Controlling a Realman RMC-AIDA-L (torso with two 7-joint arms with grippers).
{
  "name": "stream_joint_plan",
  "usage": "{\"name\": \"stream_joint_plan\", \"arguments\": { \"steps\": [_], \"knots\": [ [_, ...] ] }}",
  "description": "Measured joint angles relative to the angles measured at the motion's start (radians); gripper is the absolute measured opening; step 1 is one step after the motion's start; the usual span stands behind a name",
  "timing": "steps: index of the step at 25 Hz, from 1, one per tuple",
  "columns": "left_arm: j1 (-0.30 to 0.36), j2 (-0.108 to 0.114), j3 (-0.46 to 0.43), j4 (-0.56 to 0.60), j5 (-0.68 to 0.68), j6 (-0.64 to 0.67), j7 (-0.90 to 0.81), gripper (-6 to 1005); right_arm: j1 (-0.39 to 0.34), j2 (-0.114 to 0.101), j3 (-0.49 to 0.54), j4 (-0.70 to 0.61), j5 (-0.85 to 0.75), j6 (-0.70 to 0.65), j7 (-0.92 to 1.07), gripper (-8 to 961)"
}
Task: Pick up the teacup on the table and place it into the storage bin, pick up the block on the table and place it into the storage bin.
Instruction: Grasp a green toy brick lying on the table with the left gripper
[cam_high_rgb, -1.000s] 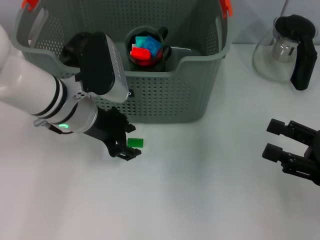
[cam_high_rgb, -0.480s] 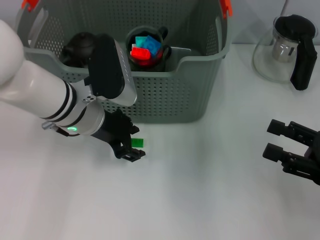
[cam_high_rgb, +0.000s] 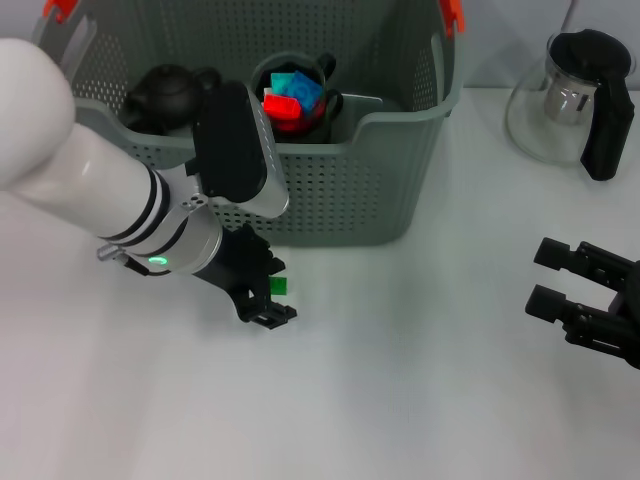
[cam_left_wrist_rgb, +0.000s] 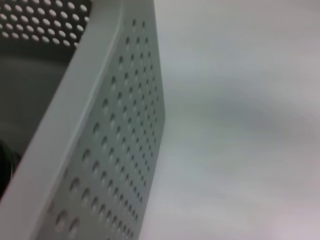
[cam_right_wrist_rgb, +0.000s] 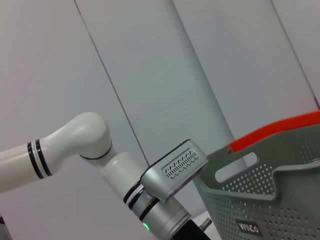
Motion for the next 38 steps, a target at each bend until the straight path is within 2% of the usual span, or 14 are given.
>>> {"name": "stream_joint_plan", "arguments": {
  "steps": [8,15,22,25,34,38],
  "knots": [
    [-0.01,0.003,0.01,-0.027,0.007,-0.021,-0.015,628,0.001,0.0,0.0,0.0,0.0,0.004,0.0,825],
    [-0.002,0.004,0.01,-0.011,0.02,0.025,-0.015,628,0.004,0.0,0.0,0.0,0.0,0.007,0.0,825],
    [0.05,0.001,0.009,0.081,0.016,0.126,-0.008,627,0.006,-0.002,0.0,0.0,0.0,0.008,0.0,825],
    [0.065,-0.002,0.01,0.113,0.013,0.114,-0.024,627,0.007,-0.002,0.0,-0.001,-0.002,0.01,0.0,825],
    [0.068,-0.003,0.051,0.105,0.042,0.081,-0.065,627,0.009,-0.002,0.0,-0.005,-0.003,0.01,0.006,826],
    [0.067,-0.003,0.052,0.104,0.048,0.081,-0.069,549,0.008,-0.002,0.0,-0.004,-0.003,0.01,0.006,826]
  ]
}}
